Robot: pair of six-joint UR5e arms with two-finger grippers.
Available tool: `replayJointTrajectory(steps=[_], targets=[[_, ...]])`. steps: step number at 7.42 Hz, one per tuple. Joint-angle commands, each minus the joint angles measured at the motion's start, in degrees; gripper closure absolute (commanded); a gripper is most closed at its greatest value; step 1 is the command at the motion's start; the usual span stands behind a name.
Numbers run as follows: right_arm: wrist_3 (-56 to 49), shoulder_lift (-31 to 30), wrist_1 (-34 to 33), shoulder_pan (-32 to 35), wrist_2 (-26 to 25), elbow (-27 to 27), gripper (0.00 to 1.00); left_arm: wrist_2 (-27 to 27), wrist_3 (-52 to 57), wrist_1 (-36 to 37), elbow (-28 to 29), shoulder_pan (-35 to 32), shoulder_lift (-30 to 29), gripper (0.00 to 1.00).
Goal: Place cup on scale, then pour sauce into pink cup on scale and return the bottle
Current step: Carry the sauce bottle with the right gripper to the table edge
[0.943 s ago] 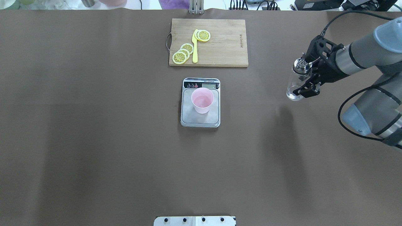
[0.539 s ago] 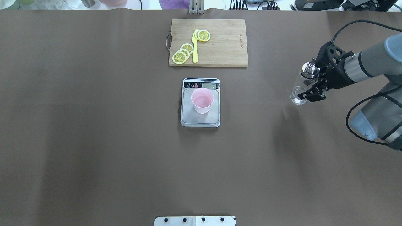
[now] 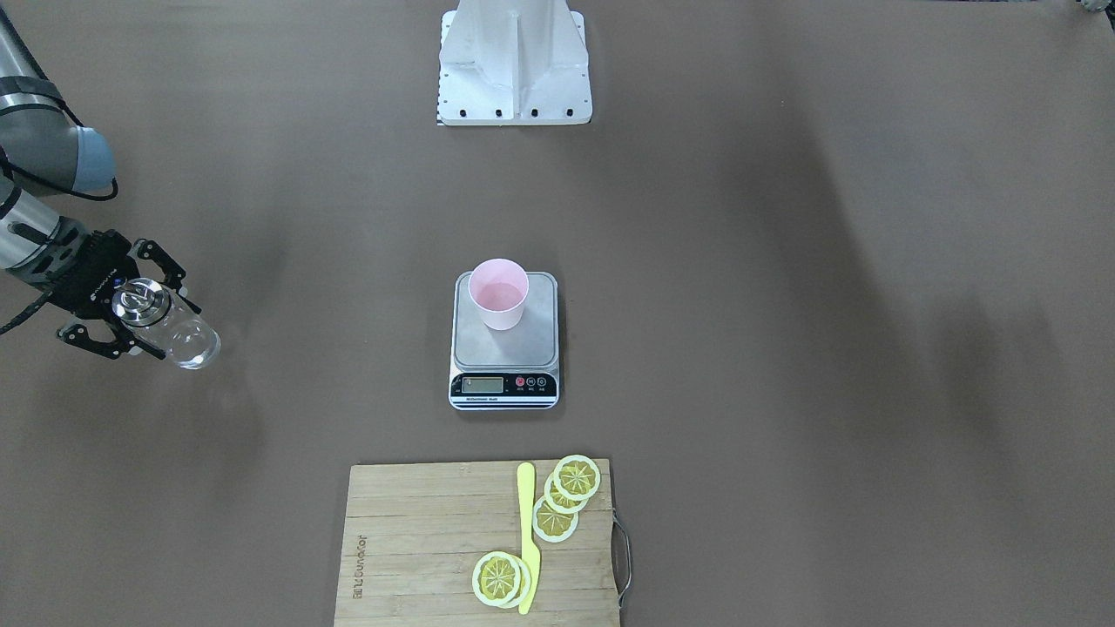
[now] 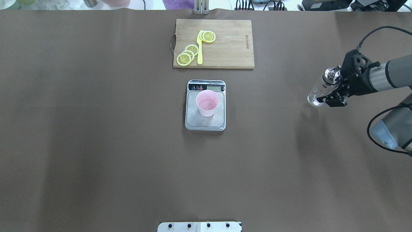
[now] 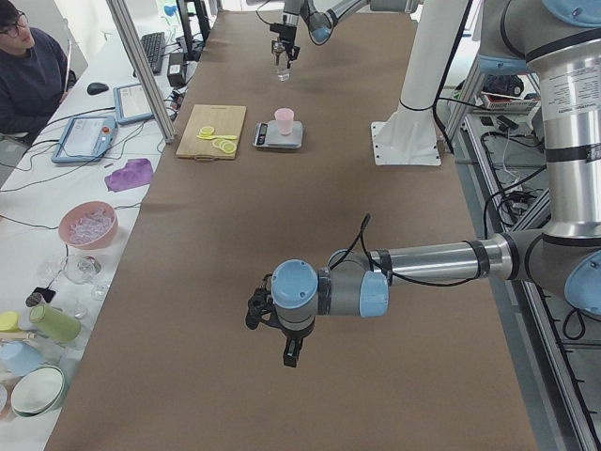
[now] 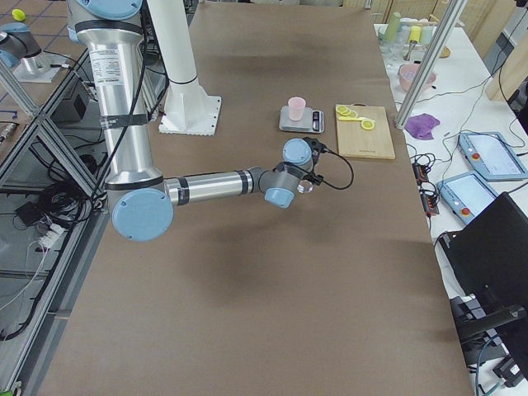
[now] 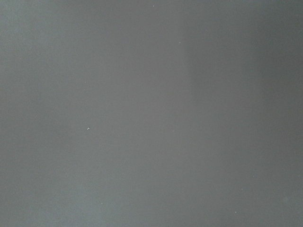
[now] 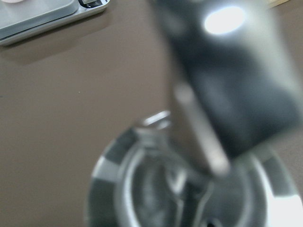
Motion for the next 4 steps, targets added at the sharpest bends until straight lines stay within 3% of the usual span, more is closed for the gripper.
replayJointTrajectory(steps=[1, 4], targets=[[-0.1, -0.2, 1.3, 0.2, -2.6, -0.4, 1.00, 0.0, 0.0, 0.0, 0.1, 0.0, 0.0, 0.02], [0.2, -0.6, 1.4, 0.2, -2.7, -1.8, 1.00, 0.0, 0.0, -0.1, 0.0, 0.0, 0.0, 0.02]])
